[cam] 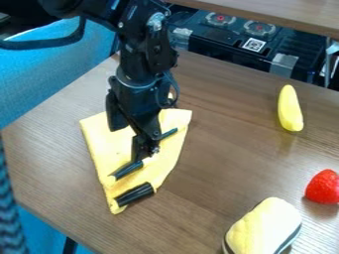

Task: Move the cloth to the left of the table

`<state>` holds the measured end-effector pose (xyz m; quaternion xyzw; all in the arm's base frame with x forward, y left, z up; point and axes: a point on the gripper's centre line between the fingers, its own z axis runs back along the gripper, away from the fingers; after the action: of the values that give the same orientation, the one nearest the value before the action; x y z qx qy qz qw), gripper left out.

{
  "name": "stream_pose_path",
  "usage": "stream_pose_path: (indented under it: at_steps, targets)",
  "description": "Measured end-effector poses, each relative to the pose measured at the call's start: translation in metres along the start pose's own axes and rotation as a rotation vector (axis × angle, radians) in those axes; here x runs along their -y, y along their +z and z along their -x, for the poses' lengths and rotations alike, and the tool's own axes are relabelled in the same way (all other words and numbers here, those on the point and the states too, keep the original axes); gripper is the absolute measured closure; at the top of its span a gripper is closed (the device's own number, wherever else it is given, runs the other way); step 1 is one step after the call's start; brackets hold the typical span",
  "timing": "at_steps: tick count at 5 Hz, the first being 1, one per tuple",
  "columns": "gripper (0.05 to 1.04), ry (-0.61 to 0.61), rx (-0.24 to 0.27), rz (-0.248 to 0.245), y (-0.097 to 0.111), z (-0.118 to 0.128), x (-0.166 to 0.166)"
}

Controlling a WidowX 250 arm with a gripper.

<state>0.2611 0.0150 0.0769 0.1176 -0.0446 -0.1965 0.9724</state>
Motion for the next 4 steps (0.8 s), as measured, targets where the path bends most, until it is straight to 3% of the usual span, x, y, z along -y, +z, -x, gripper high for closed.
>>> stream_pose_path:
  at_steps: [3,4]
  targets:
    - [0.083,-0.038,-0.034,-0.014,-0.011,0.007,0.012]
    - [0.083,-0.061,-0.077,-0.042,-0.022,0.007,0.015]
